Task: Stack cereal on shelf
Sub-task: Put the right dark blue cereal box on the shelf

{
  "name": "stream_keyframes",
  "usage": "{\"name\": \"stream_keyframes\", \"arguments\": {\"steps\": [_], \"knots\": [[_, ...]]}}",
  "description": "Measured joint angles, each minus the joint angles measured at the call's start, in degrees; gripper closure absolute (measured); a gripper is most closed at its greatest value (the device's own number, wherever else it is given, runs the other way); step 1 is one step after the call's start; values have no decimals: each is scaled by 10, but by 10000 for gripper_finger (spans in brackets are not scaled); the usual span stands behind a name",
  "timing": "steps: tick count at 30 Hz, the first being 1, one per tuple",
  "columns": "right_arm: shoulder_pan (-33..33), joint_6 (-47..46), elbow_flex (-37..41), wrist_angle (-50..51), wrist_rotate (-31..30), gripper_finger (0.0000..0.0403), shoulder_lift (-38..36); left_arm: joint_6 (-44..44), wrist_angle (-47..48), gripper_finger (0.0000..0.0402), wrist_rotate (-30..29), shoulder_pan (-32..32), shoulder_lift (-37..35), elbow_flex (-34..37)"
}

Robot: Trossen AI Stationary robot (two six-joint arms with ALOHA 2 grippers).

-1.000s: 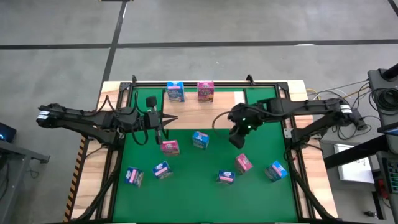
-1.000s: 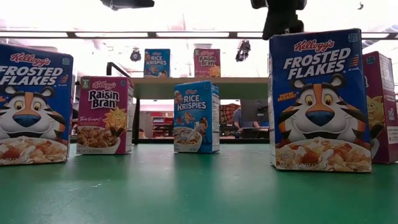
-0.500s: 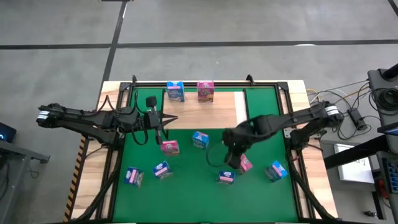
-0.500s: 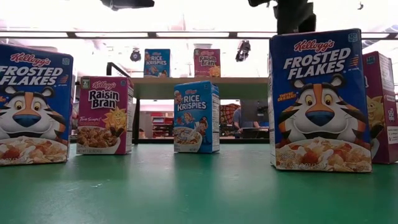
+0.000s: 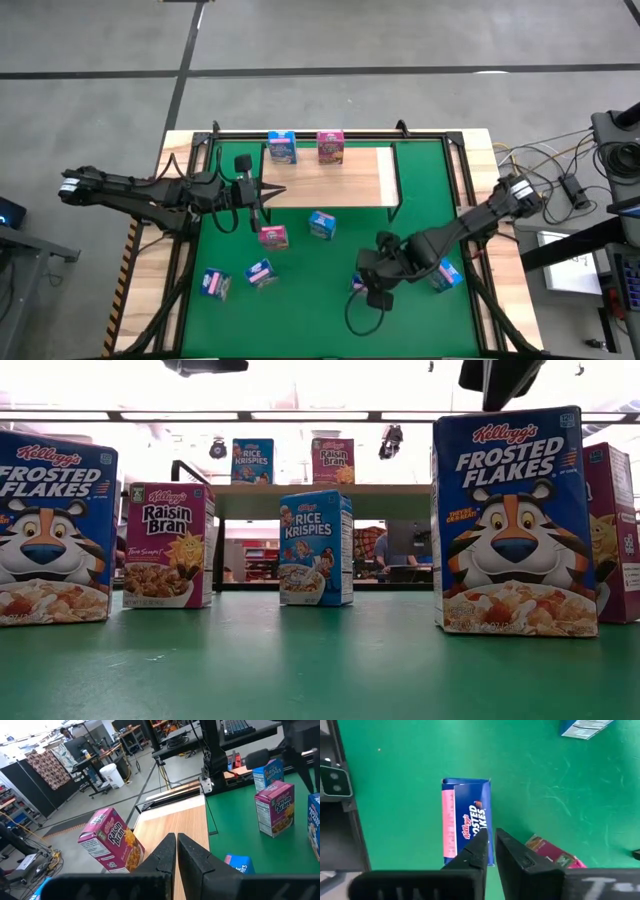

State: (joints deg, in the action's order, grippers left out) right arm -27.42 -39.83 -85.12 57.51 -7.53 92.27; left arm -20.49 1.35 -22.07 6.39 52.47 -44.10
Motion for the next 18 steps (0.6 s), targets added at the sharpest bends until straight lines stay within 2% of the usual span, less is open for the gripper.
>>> {"name": "stream_keyframes", "arguments": {"steps": [4, 13, 18], "knots": [[-2, -2, 0, -21, -17, 336, 6, 0, -3, 401, 0, 0, 0, 0], [-5, -8, 0, -59, -15, 202, 18, 0, -8, 401, 0, 0, 0, 0], [-13, -9, 0, -59, -13, 157, 17, 0, -13, 401, 0, 0, 0, 0]]}}
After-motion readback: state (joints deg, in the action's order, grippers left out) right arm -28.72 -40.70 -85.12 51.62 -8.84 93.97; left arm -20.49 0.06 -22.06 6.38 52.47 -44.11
